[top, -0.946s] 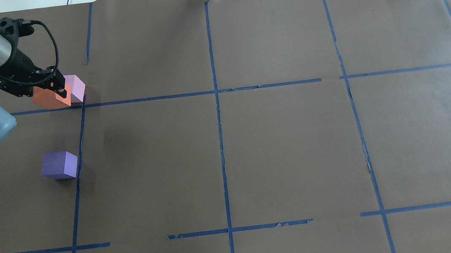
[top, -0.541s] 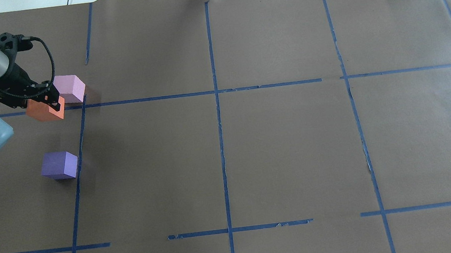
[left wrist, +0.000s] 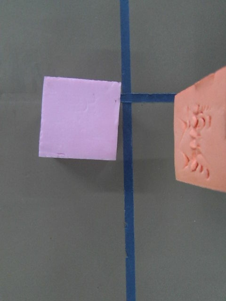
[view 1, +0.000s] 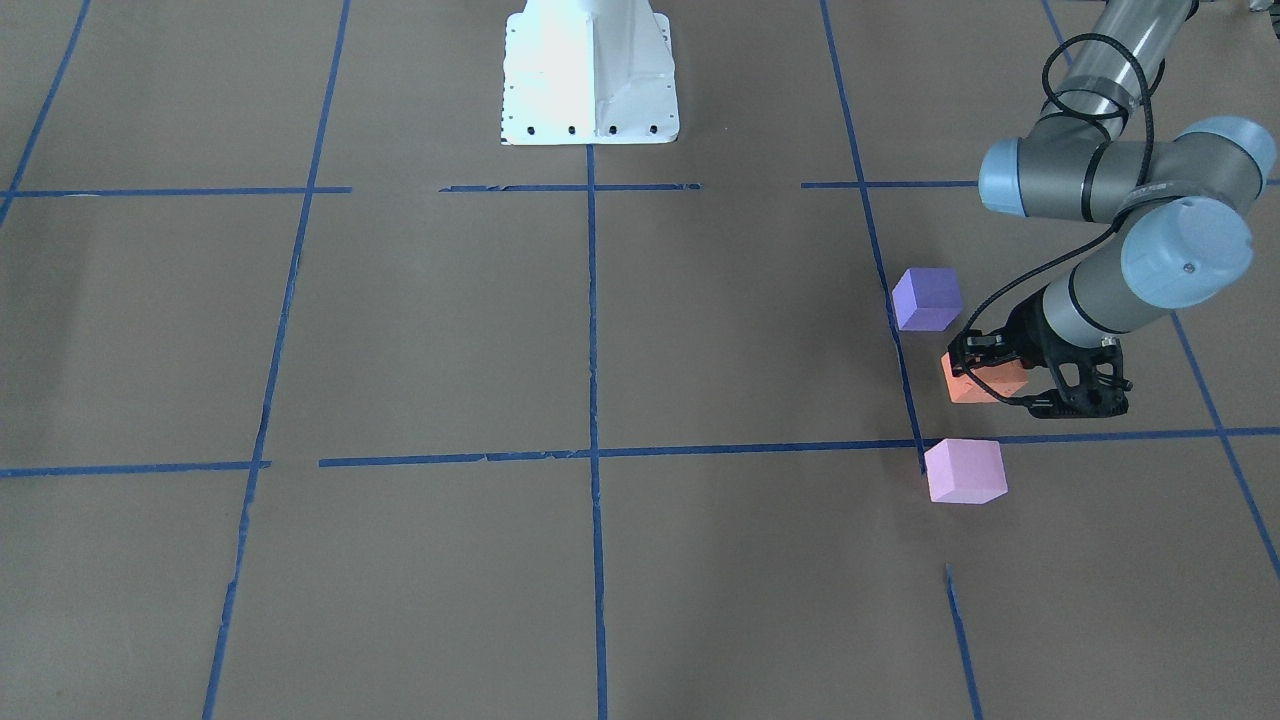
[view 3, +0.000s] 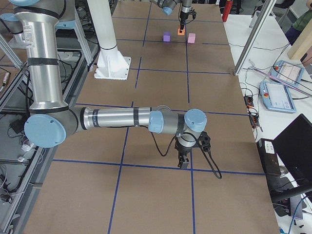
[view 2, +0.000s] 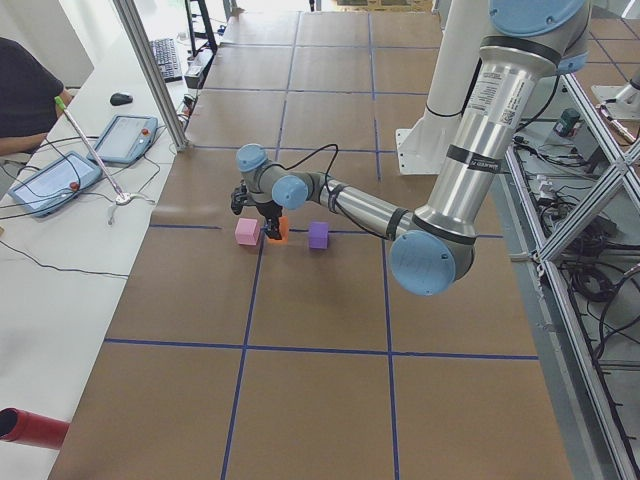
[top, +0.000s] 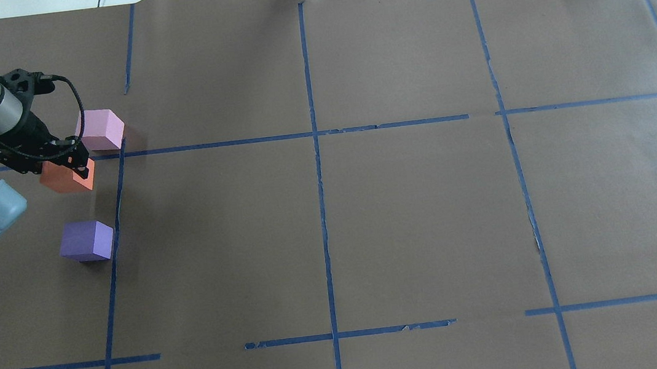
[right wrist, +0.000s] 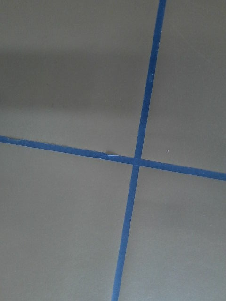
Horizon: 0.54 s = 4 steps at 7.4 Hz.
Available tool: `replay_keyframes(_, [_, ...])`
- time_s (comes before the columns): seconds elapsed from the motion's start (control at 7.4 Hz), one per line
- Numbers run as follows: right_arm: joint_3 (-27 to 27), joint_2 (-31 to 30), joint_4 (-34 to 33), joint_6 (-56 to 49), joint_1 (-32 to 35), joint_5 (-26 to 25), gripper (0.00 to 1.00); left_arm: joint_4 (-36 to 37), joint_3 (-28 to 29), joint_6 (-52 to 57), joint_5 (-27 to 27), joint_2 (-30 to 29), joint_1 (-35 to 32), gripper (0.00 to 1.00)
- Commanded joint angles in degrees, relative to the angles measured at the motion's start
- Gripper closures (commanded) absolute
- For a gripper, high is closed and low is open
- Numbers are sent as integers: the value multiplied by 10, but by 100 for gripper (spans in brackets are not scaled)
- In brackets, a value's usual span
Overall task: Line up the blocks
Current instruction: 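Lower the orange cube between the pink and purple cubes, left gripper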
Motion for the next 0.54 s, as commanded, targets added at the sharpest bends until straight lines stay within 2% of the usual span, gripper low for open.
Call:
replay_keyframes(0.0, [0, 0, 0, 0, 0, 0, 0, -2, 11, 0, 0, -3, 8, 44])
replay_keyframes(0.41, [0, 0, 0, 0, 0, 0, 0, -13, 28, 0, 0, -10, 20, 42])
